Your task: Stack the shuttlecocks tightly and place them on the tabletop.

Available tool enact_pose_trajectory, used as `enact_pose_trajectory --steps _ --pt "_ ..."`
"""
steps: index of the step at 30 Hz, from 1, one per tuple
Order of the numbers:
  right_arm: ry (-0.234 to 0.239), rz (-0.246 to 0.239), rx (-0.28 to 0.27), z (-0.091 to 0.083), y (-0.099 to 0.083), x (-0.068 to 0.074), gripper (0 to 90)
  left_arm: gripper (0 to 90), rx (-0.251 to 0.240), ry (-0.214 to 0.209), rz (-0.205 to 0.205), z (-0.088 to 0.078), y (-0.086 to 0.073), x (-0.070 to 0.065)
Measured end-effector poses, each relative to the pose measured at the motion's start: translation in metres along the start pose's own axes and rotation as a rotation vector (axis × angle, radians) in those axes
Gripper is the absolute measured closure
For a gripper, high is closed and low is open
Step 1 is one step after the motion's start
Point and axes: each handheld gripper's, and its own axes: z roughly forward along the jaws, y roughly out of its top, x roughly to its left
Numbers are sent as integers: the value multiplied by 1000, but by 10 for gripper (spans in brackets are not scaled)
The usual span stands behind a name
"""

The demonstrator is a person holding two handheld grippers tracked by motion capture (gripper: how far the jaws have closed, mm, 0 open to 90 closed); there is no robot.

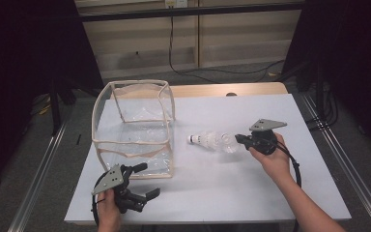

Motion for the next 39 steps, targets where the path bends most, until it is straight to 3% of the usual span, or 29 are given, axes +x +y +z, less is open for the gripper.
enact_pose_trajectory --steps 39 --pt "7 -30 40 10 -7 4 887 27 9 -5 -1 1 -1 0"
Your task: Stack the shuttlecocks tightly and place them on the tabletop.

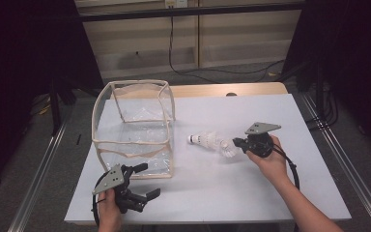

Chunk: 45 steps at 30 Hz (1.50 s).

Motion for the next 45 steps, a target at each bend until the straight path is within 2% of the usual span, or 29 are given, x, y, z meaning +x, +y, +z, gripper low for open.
enact_pose_trajectory --steps 9,19,29,39,45 --pt "-29 10 7 0 -1 -6 842 27 0 -1 -3 0 0 0" --pt "-81 35 7 2 -3 -16 769 28 1 -1 -3 0 0 0" --pt "-134 65 16 4 -7 -27 657 27 1 0 -4 0 0 0" --pt "-150 88 20 1 -9 -30 577 27 1 1 -3 0 0 0" --pt "-150 88 34 -2 -11 -31 564 28 0 2 -3 0 0 0"
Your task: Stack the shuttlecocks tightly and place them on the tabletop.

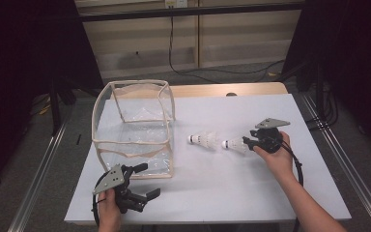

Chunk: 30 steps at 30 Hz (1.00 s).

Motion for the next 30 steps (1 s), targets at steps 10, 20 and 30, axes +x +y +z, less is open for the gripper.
enact_pose_trajectory --steps 10,20,30 --pt "-28 10 -25 -11 -1 -7 505 28 2 3 6 0 0 0" --pt "-40 44 -56 -24 -1 -12 400 27 -2 3 6 0 1 -1" --pt "5 68 -67 -32 3 -9 310 27 1 0 3 1 1 -1"
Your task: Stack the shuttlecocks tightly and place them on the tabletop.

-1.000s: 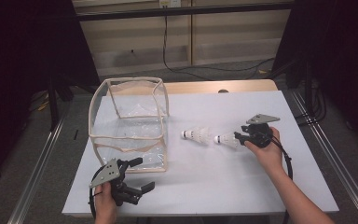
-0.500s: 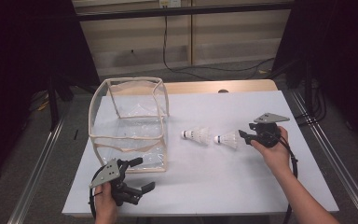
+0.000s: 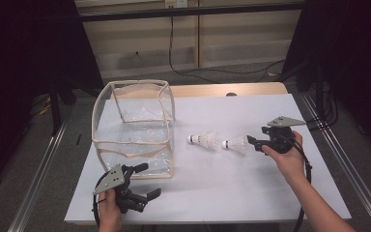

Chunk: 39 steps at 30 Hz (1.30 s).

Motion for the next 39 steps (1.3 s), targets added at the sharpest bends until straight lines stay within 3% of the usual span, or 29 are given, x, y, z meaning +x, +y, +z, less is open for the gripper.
enact_pose_trajectory --steps 8,16,31,39 --pt "38 32 -18 -3 4 4 226 27 2 -1 -2 1 0 -1" --pt "82 54 6 4 1 11 166 28 2 -3 0 1 0 0" --pt "135 76 47 17 -9 21 190 28 6 -5 -1 2 -1 0" --pt "157 70 71 26 -12 28 277 27 6 -5 0 1 -1 0"
